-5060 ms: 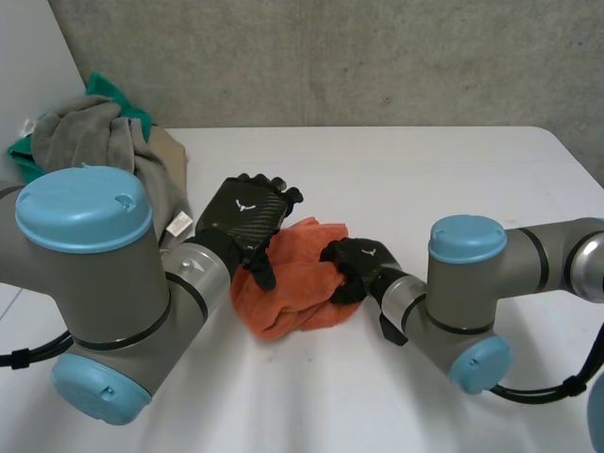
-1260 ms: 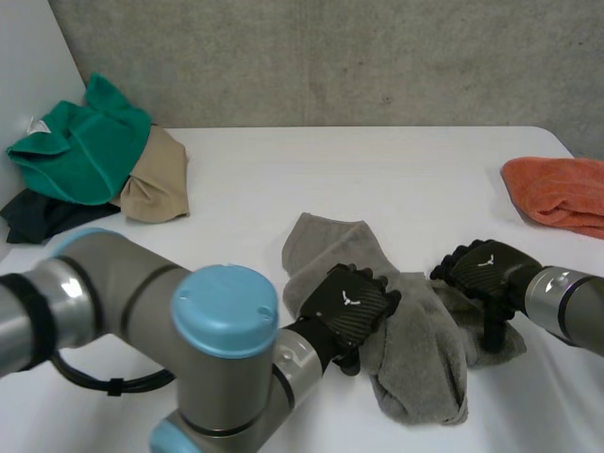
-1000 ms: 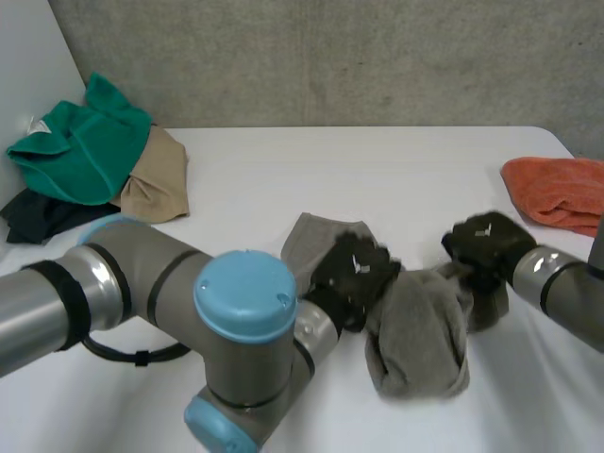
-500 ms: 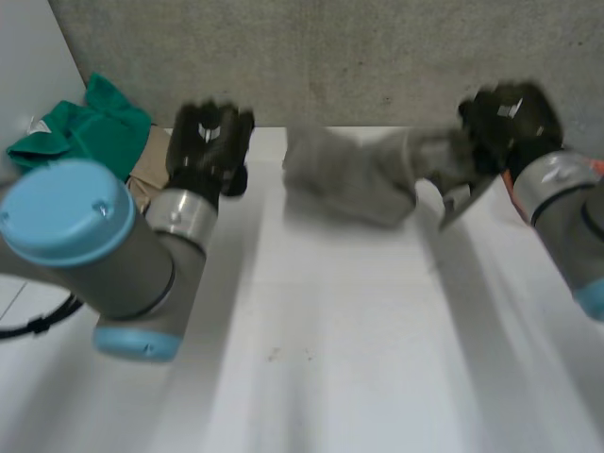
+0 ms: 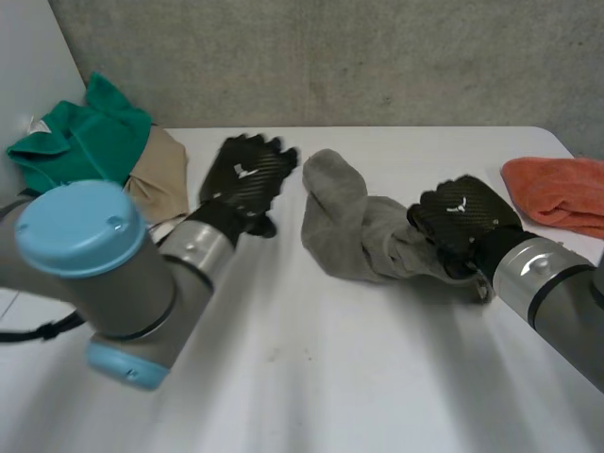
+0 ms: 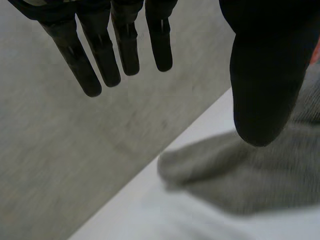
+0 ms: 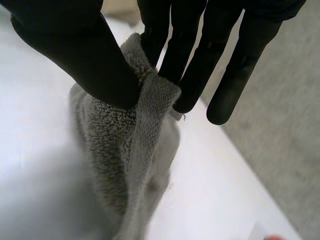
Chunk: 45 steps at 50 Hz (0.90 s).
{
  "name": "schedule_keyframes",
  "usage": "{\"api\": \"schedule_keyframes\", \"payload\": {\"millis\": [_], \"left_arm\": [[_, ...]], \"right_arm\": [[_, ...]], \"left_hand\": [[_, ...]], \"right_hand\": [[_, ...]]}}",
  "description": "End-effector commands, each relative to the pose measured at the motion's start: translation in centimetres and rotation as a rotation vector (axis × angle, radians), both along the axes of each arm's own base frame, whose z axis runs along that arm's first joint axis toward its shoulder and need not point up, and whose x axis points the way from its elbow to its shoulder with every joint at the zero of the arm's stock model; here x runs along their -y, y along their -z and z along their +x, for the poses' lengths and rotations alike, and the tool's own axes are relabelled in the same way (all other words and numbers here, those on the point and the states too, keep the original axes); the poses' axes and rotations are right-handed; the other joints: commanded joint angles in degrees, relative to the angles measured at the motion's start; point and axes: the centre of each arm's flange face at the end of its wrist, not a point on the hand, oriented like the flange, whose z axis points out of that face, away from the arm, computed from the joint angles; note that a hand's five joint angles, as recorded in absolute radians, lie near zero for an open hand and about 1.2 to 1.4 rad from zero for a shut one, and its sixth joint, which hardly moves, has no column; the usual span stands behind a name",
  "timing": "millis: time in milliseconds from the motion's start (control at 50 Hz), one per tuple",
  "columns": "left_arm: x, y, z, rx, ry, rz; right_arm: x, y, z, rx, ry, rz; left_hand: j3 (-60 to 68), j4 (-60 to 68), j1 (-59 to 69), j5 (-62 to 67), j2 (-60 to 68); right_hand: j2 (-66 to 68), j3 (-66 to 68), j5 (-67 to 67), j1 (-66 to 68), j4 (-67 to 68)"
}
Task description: Fold the laundry.
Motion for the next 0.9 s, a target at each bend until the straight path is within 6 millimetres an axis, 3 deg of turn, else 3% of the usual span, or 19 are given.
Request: {"api": "schedule_keyframes", "payload": {"millis": [20, 80, 120, 160, 180, 200, 240, 340, 360, 440, 520, 680, 820, 900], "left_arm": [[-0.7, 3.1, -4.9, 0.048, 0.157, 0.06], [-1.8, 6.2, -6.5, 0.112, 0.235, 0.146], [-2.7, 7.2, -7.1, 0.131, 0.279, 0.175], [-4.3, 8.4, -7.9, 0.155, 0.359, 0.204], [-4.6, 8.6, -8.1, 0.158, 0.374, 0.21], [-4.8, 8.7, -8.3, 0.159, 0.391, 0.211], [-4.5, 8.4, -8.2, 0.152, 0.377, 0.203], [-2.4, 5.6, -6.9, 0.113, 0.172, 0.146], [-1.0, 3.9, -5.7, 0.084, 0.063, 0.12], [1.5, 0.7, -2.3, 0.039, -0.12, 0.078], [0.7, -0.9, -0.2, 0.023, -0.114, 0.08], [-1.5, -0.3, 3.9, 0.044, -0.085, 0.158], [-1.5, 1.2, 5.7, 0.03, -0.099, 0.246], [-0.2, 2.3, 7.4, 0.009, -0.164, 0.301]], "right_arm": [[-3.5, -4.0, 0.0, 0.07, -0.056, -0.113], [-5.4, -5.6, 0.0, 0.117, -0.084, -0.15], [-5.7, -5.9, 0.0, 0.131, -0.085, -0.156], [-6.0, -5.9, 0.0, 0.133, -0.089, -0.153], [-6.0, -5.8, -0.1, 0.132, -0.089, -0.15], [-5.9, -5.7, -0.1, 0.129, -0.09, -0.15], [-5.5, -5.5, -0.3, 0.122, -0.075, -0.15], [-4.2, -4.5, -0.4, 0.093, -0.048, -0.124], [-3.2, -3.6, -0.6, 0.068, -0.026, -0.1], [-0.3, -2.1, -1.8, 0.0, 0.041, -0.079], [2.0, -0.9, -2.8, -0.076, 0.096, -0.078], [5.0, 3.4, -3.4, -0.229, 0.184, -0.004], [5.9, 6.1, -3.2, -0.294, 0.19, 0.044], [6.8, 7.4, -3.0, -0.318, 0.194, 0.07]], "left_hand": [[-2.76, -1.99, -2.95, -1.86, -2.62], [-3.78, -3.01, -3.97, -2.88, -3.64], [-2.44, -1.68, -2.63, -1.54, -2.3], [6.93, 7.7, 6.75, 7.83, 7.07], [14.98, 15.75, 14.79, 15.88, 15.12], [37.71, 38.48, 37.52, 38.61, 37.85], [55.35, 56.12, 55.16, 56.25, 55.49], [55.41, 56.18, 55.22, 56.31, 55.55], [55.41, 56.18, 55.22, 56.31, 55.55], [55.41, 56.18, 55.22, 56.31, 55.55], [55.41, 56.18, 55.22, 56.31, 55.55], [55.41, 56.18, 55.22, 56.31, 55.55], [55.41, 56.18, 55.22, 56.31, 55.55], [55.41, 56.18, 55.22, 56.31, 55.55]], "right_hand": [[12.31, 11.31, 13.19, 17.02, 11.14], [12.31, 11.31, 13.19, 17.02, 11.14], [12.31, 11.31, 13.19, 17.02, 11.14], [12.31, 11.31, 13.19, 17.02, 11.14], [12.31, 11.31, 13.19, 17.02, 11.14], [12.31, 11.31, 13.19, 17.02, 11.14], [12.31, 11.31, 13.19, 17.02, 11.14], [12.31, 11.31, 13.19, 17.02, 11.14], [12.31, 11.31, 13.19, 17.02, 11.14], [12.31, 11.31, 13.19, 17.02, 11.14], [12.31, 11.31, 13.19, 17.02, 11.14], [12.31, 11.31, 13.19, 17.02, 11.14], [12.31, 11.31, 13.19, 17.02, 11.14], [12.31, 11.31, 13.19, 17.02, 11.14]]}}
